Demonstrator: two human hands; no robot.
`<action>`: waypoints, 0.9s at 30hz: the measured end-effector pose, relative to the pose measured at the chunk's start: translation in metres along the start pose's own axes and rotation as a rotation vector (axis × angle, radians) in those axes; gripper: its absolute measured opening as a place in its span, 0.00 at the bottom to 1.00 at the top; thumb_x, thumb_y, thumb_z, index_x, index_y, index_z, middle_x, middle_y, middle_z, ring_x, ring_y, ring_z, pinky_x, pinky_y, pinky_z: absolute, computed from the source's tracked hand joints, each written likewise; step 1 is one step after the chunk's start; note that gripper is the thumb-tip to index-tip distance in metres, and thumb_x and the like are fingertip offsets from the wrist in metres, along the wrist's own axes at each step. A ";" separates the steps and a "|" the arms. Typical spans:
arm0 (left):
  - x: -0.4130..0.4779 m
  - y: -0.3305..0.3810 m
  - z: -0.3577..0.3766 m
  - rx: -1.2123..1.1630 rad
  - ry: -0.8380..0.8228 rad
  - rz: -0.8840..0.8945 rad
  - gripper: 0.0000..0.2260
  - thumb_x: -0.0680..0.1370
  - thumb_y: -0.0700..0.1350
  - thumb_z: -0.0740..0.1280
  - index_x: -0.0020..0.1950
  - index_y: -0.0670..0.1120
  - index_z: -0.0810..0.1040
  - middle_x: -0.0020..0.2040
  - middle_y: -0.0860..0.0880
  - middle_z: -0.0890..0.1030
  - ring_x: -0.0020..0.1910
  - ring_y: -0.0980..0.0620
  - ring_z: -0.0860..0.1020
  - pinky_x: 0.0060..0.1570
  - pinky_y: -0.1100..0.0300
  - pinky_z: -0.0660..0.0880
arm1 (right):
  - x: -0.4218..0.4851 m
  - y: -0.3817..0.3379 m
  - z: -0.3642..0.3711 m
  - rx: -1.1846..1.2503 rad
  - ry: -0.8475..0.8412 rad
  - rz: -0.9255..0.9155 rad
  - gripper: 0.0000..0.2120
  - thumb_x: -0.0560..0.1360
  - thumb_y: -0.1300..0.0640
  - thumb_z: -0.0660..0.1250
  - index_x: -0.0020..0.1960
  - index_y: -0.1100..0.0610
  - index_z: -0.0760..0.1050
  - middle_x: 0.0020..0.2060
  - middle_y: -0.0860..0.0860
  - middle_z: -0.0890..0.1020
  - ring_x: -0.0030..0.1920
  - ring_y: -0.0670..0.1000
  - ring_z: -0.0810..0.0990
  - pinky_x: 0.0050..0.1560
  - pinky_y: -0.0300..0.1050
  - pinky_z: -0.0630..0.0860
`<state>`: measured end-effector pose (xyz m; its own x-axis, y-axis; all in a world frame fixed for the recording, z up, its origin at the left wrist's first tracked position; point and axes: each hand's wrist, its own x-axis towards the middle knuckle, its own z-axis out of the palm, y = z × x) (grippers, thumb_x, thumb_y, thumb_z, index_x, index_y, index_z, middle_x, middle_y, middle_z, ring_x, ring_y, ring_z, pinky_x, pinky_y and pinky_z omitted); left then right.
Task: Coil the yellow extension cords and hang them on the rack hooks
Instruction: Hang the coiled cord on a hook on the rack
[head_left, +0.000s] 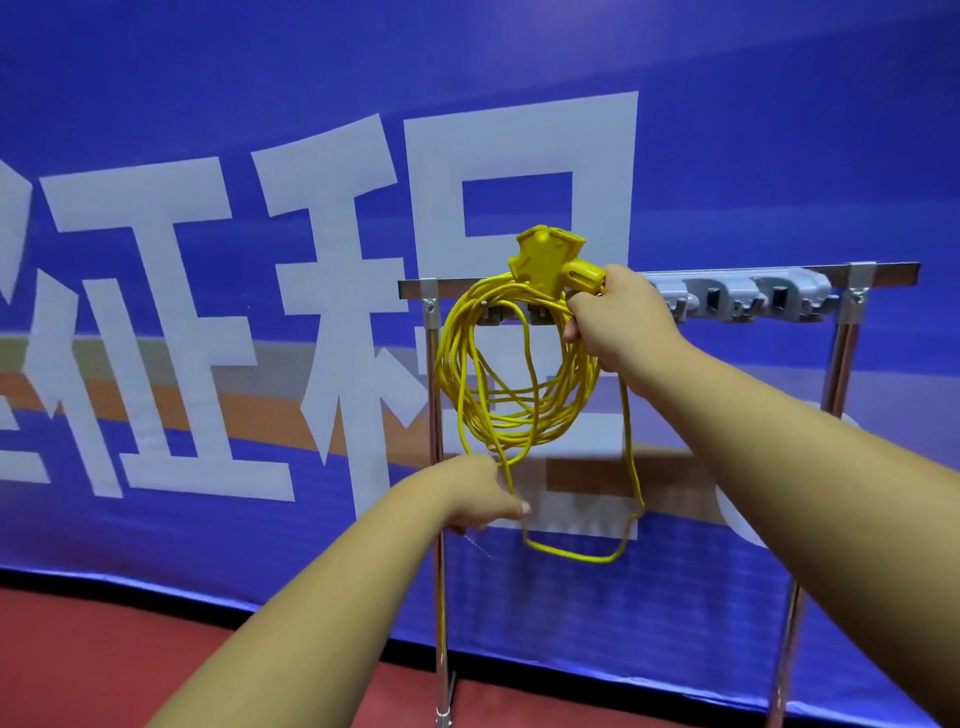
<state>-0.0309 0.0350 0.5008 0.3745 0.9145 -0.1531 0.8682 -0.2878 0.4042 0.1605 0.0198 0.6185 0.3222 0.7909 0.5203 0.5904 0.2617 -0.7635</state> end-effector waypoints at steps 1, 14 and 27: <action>-0.001 0.006 -0.002 -0.161 0.016 0.068 0.16 0.78 0.57 0.73 0.51 0.44 0.78 0.43 0.45 0.83 0.39 0.51 0.82 0.45 0.52 0.84 | -0.002 -0.001 -0.001 -0.003 -0.008 -0.006 0.07 0.77 0.59 0.61 0.53 0.55 0.76 0.34 0.50 0.86 0.33 0.50 0.81 0.35 0.48 0.78; -0.016 0.069 -0.136 0.350 0.709 0.546 0.22 0.72 0.52 0.74 0.65 0.61 0.75 0.58 0.54 0.80 0.57 0.48 0.79 0.48 0.50 0.81 | -0.010 -0.001 -0.011 -0.046 -0.170 -0.113 0.07 0.76 0.55 0.68 0.39 0.52 0.78 0.27 0.47 0.82 0.27 0.51 0.75 0.31 0.45 0.72; 0.028 0.020 -0.225 -0.628 1.027 0.077 0.18 0.80 0.60 0.68 0.59 0.47 0.77 0.51 0.43 0.83 0.45 0.45 0.85 0.42 0.46 0.86 | 0.017 0.010 -0.042 -0.420 -0.149 -0.145 0.09 0.77 0.55 0.66 0.46 0.49 0.85 0.36 0.48 0.85 0.41 0.55 0.83 0.41 0.47 0.78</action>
<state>-0.0760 0.1187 0.7075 -0.2632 0.7827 0.5640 0.4385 -0.4236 0.7926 0.2035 0.0124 0.6357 0.1222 0.8416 0.5262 0.8800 0.1533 -0.4495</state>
